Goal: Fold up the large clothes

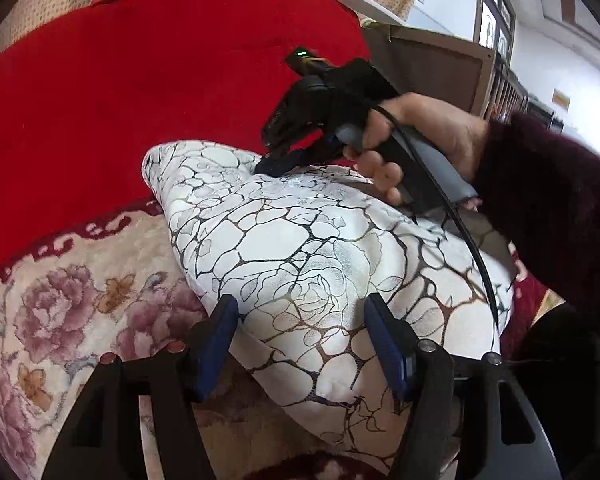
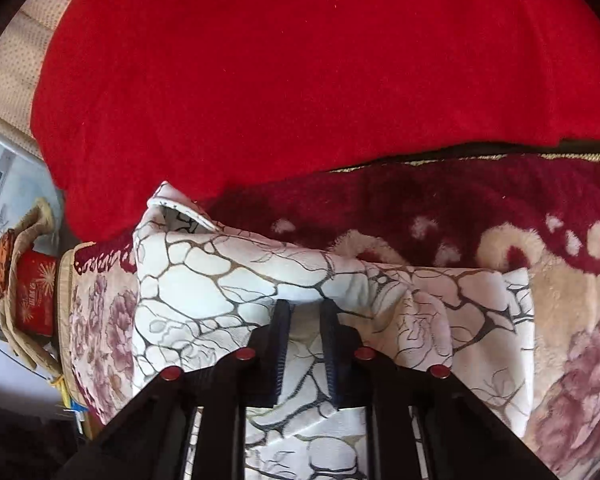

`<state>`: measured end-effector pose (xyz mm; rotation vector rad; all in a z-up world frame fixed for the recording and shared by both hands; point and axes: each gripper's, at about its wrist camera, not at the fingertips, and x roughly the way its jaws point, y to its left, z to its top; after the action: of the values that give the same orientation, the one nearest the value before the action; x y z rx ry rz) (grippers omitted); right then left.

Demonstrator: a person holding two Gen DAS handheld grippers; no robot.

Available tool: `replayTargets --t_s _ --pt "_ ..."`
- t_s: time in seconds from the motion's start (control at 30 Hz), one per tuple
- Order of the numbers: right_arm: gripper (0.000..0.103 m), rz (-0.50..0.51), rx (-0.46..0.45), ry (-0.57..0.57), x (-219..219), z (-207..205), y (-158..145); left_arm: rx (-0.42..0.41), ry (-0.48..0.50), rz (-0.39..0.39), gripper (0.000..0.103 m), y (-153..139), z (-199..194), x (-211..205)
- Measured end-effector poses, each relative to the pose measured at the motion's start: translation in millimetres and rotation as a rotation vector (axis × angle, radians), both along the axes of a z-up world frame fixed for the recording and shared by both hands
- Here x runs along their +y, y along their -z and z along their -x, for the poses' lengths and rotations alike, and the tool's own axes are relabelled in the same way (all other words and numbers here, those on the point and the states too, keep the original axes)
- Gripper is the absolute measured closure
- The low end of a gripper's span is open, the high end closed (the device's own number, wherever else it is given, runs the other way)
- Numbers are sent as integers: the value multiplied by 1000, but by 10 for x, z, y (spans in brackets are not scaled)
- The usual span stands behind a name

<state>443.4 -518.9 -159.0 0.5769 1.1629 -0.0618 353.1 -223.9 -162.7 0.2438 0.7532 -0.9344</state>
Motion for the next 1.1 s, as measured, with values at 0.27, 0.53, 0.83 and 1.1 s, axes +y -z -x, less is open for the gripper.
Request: replayTargets --t_s 0.27,0.53,0.83,1.1 --pt "83 -47 -112 20 -12 739 -615 5 -147 38 35 -142 -111 316" --pt "82 47 -118 -142 393 1626 -839 -80 -148 -62 35 -62 125 66" --pt "84 93 -225 -109 323 2130 -159 -88 -157 -78 31 48 83 46" --pt "81 53 -179 -63 301 2124 -376 -113 -177 -90 29 67 124 53"
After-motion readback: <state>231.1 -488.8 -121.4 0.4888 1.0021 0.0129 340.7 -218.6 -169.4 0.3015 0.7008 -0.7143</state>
